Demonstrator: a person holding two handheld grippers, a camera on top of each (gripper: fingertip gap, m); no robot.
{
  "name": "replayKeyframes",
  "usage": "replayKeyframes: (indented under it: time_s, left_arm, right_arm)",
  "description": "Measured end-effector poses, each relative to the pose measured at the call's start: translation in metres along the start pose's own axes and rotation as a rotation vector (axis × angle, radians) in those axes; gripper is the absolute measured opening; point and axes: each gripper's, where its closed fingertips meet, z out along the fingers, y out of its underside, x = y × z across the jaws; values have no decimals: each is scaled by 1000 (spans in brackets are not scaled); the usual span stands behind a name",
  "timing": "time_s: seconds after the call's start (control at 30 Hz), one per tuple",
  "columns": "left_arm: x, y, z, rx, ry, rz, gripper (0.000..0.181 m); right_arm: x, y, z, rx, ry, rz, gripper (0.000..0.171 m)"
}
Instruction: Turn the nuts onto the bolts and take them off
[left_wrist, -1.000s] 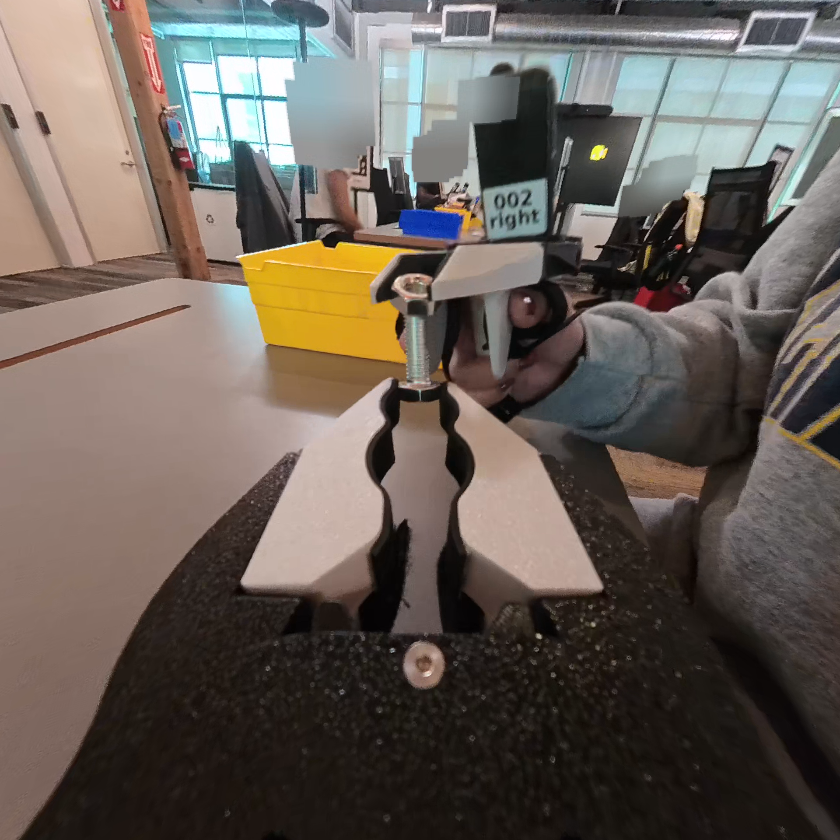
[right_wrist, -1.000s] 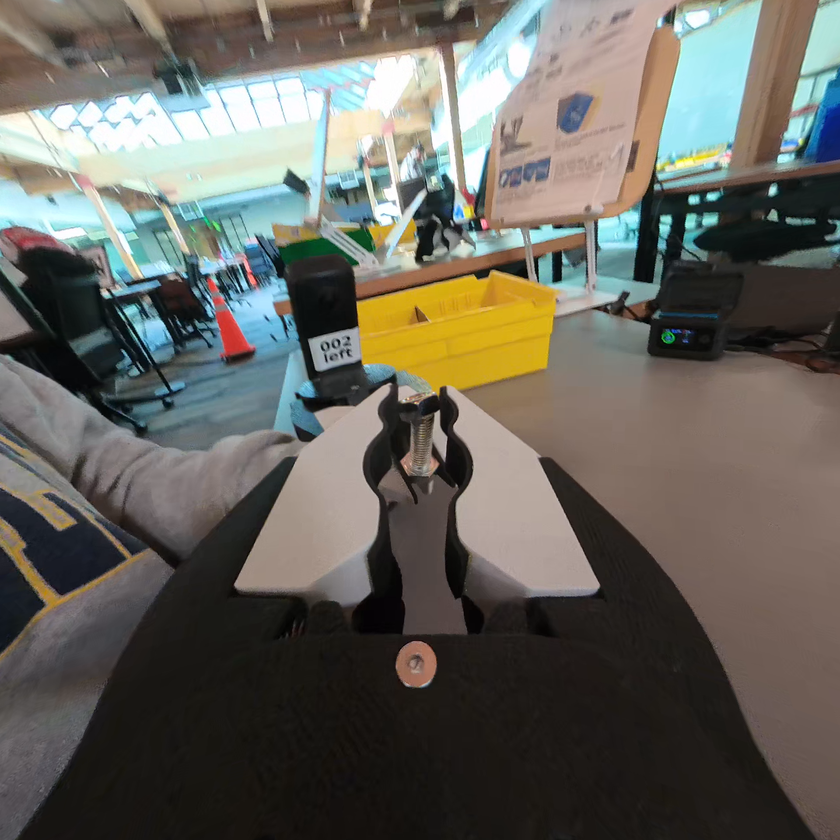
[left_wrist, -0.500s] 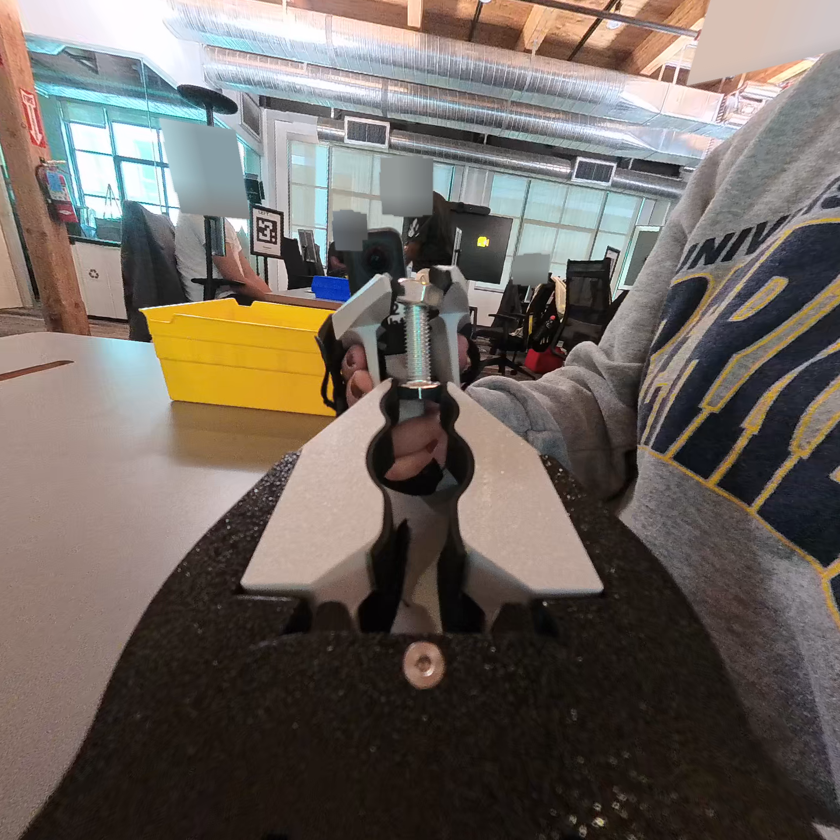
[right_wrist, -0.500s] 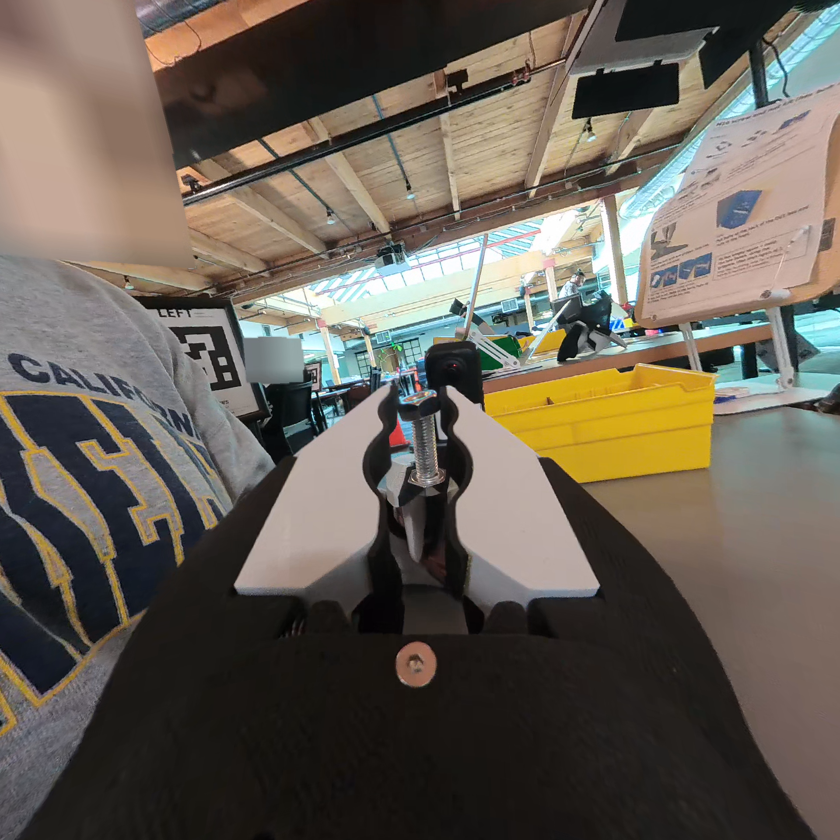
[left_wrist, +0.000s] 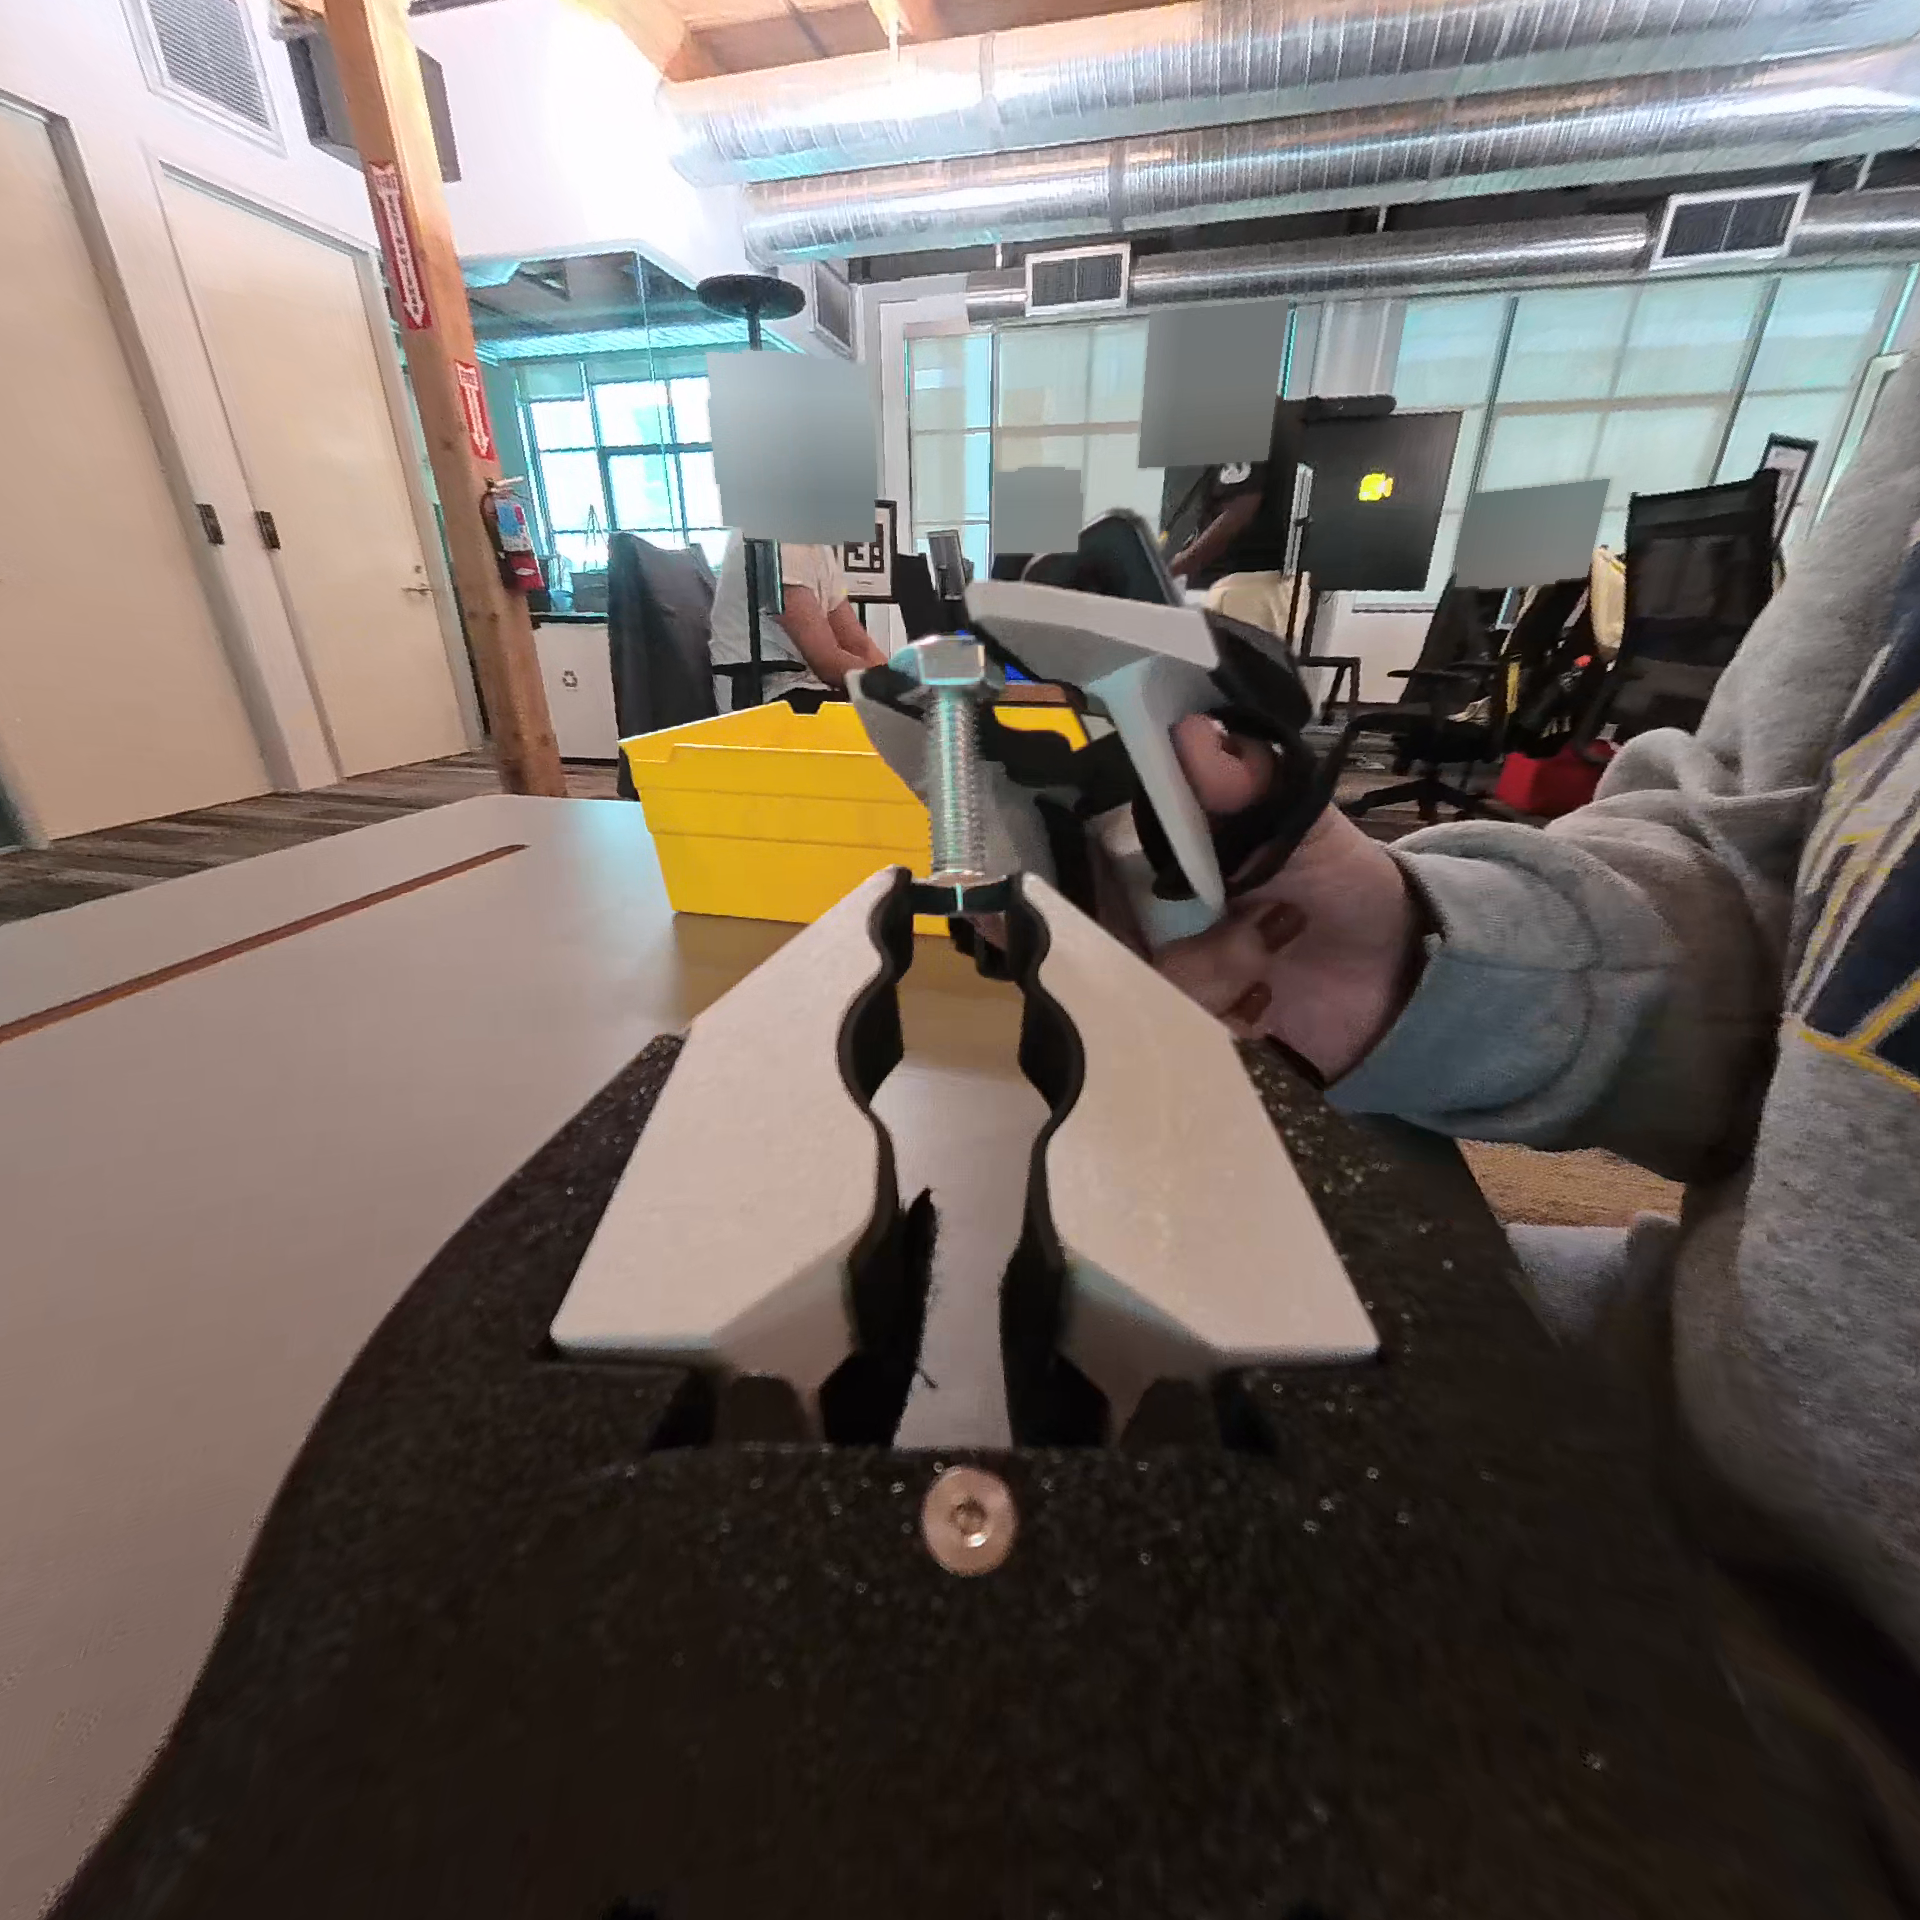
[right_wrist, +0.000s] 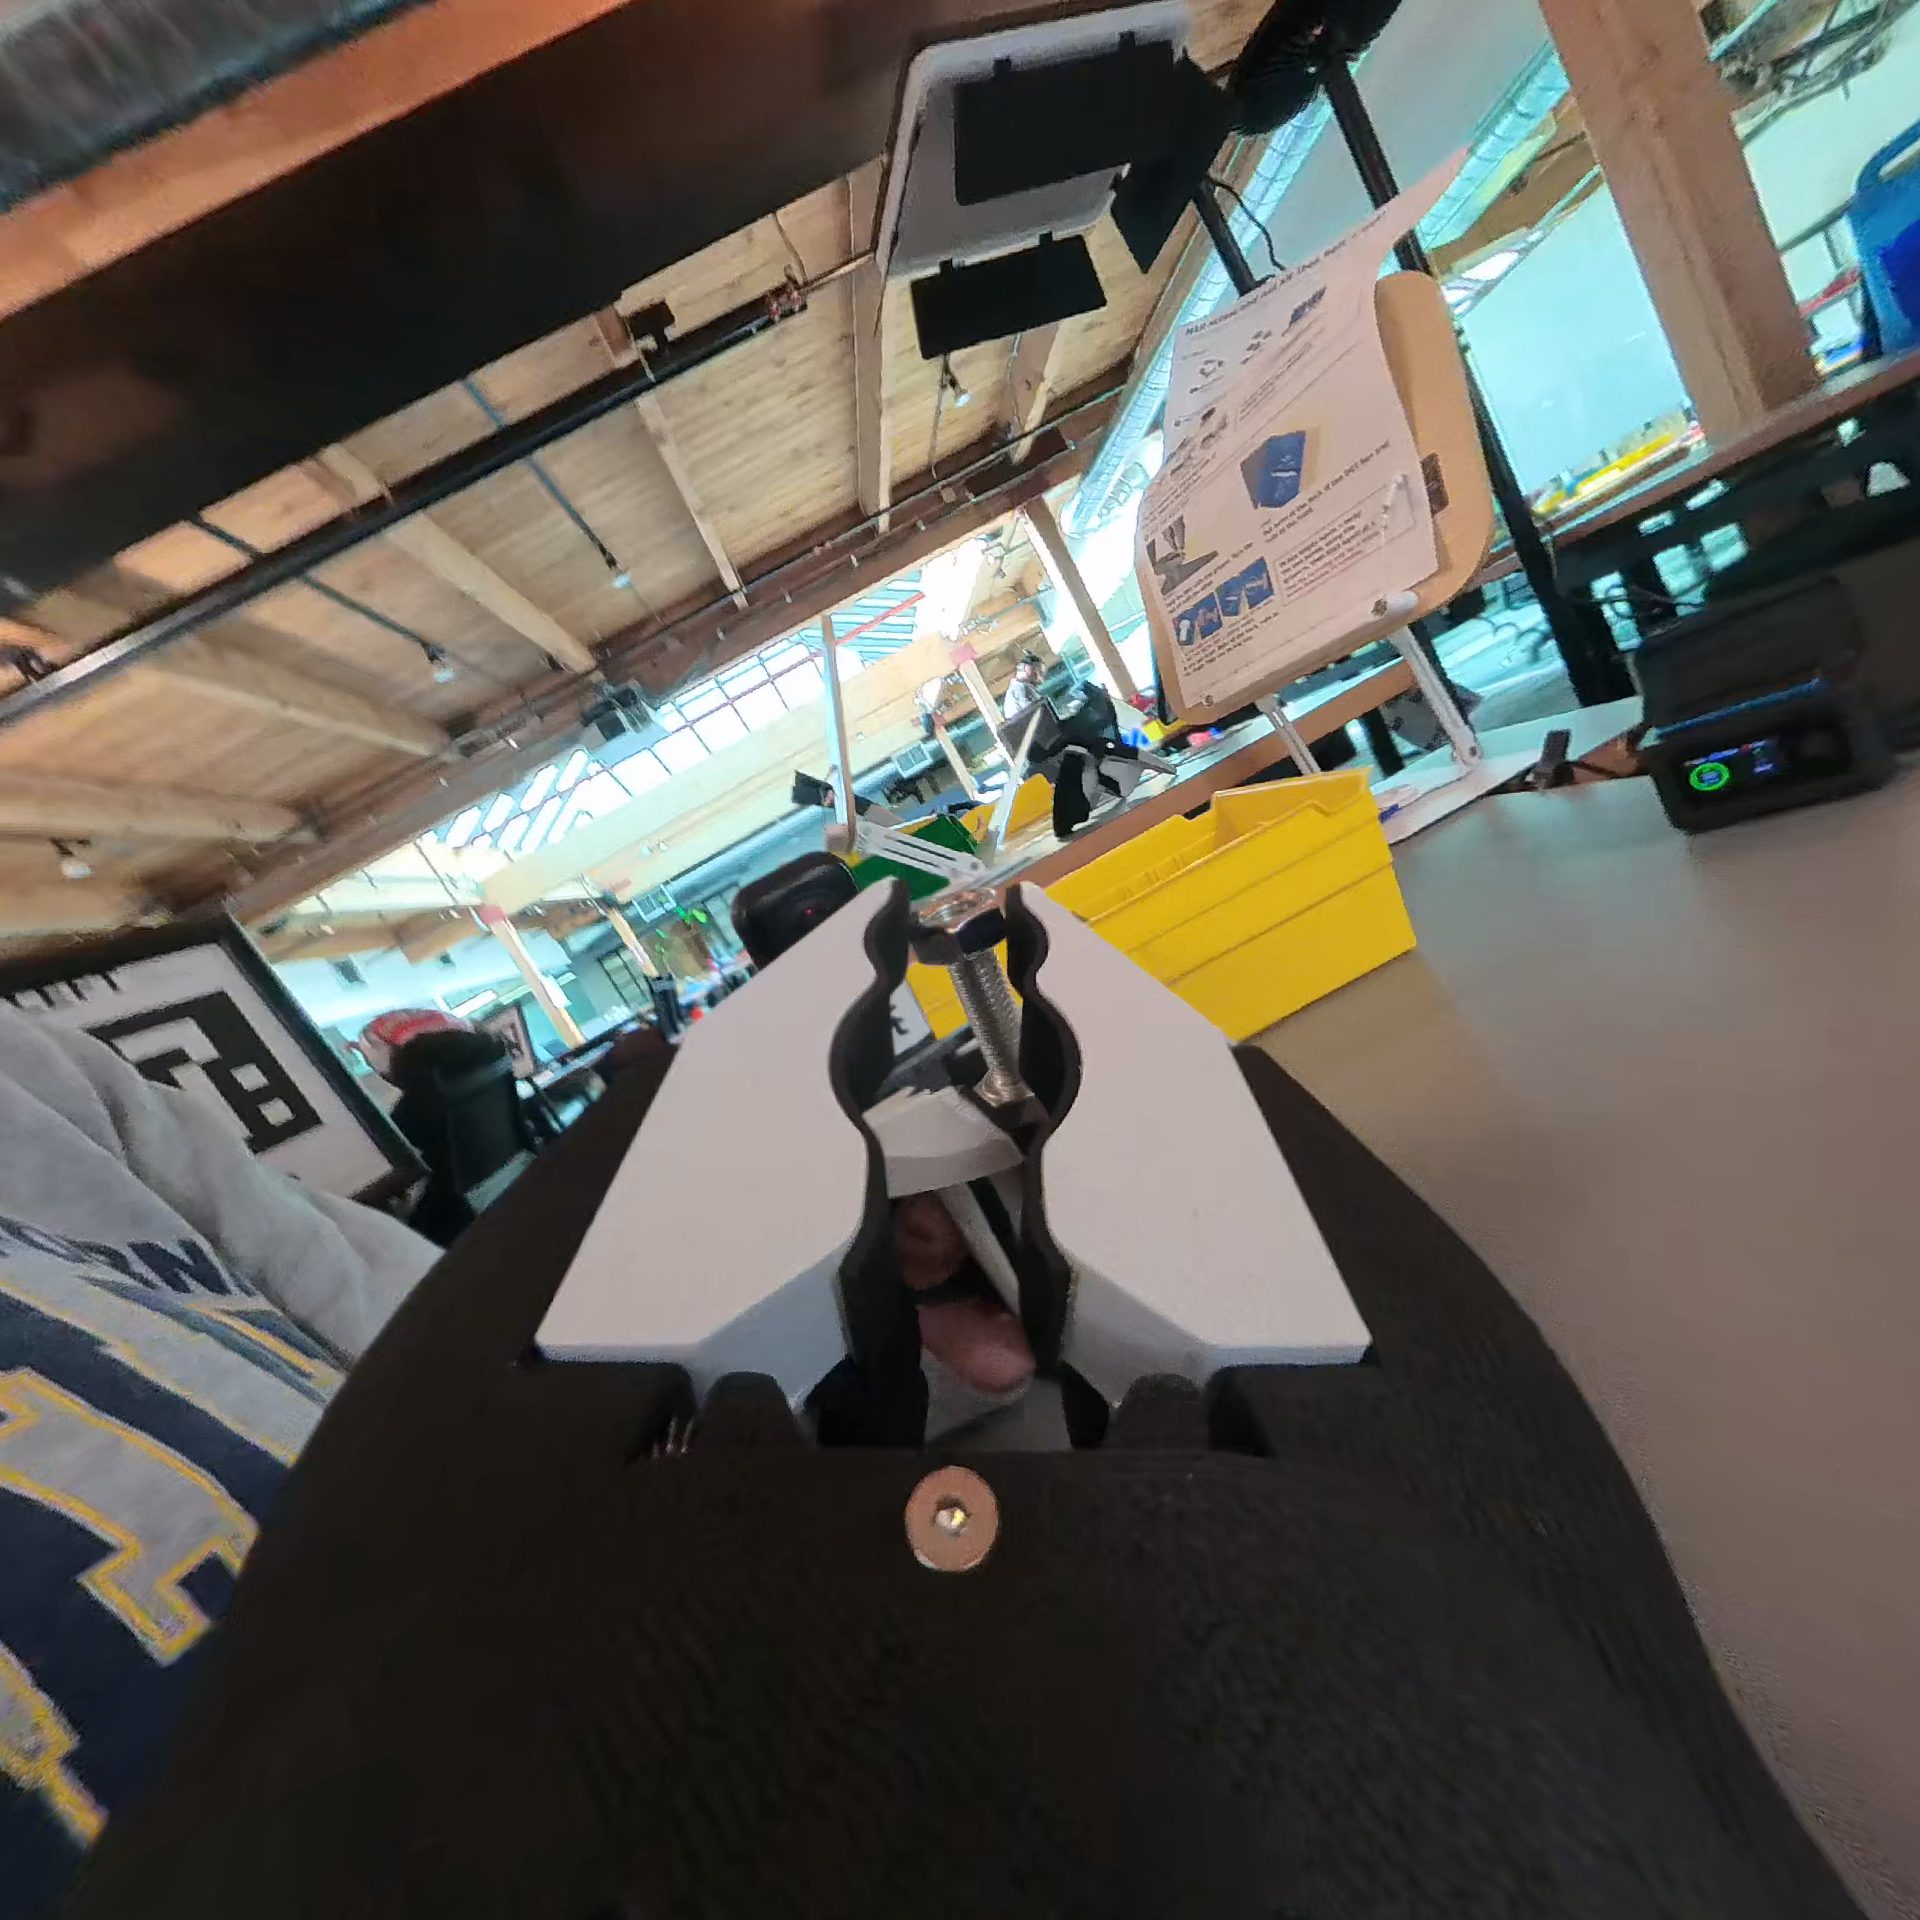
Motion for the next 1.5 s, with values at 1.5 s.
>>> replayKeyframes:
  time_s: [1.5]
  left_arm:
    - [-3, 4, 2, -10, 37, -75, 15]
  right_arm:
    - [4, 7, -2, -341, -57, -191, 17]
